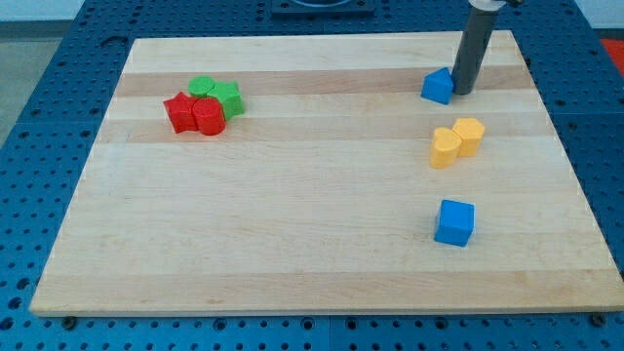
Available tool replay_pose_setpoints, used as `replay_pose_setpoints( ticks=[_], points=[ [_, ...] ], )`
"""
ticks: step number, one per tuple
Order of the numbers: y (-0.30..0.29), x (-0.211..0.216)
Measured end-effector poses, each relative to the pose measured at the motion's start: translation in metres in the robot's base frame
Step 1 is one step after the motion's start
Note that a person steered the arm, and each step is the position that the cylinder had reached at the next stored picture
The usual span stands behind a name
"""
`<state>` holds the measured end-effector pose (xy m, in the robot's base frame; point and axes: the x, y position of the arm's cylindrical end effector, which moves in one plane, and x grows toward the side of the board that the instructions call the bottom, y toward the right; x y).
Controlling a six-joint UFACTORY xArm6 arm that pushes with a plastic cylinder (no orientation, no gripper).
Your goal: Move the blue triangle towards the yellow heart
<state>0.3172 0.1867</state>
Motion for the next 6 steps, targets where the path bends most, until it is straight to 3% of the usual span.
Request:
replay_pose_setpoints(
  ticks=[1,2,5,6],
  points=[
    [-0.002,-0.026],
    [-0.032,-0.026],
    [-0.037,0.019],
    [-0.043,0.01]
  ],
)
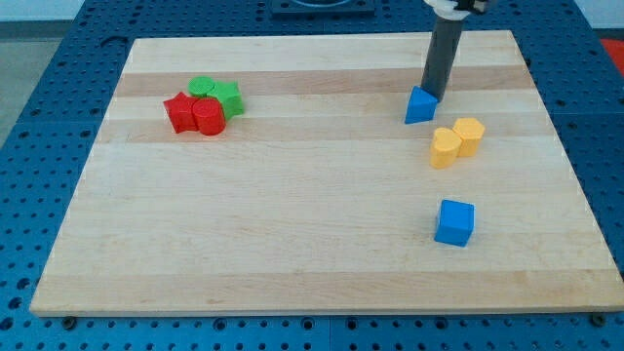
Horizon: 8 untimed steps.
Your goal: Move the blue triangle towards the yellow heart
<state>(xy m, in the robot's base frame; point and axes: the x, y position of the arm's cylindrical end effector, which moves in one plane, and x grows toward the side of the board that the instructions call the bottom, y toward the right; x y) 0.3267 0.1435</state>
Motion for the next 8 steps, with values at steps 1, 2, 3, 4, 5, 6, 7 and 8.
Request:
replay_pose_setpoints(
  ticks=[1,2,3,4,5,6,7,8],
  points=[
    [-0.016,-0.018],
    [-0.028,-0.02],
    [-0.022,-0.012],
    [-0.022,0.002],
    [-0.022,0.014],
    [-0.02,0.03],
    [-0.017,0.048],
    [-0.017,0.046]
  ],
)
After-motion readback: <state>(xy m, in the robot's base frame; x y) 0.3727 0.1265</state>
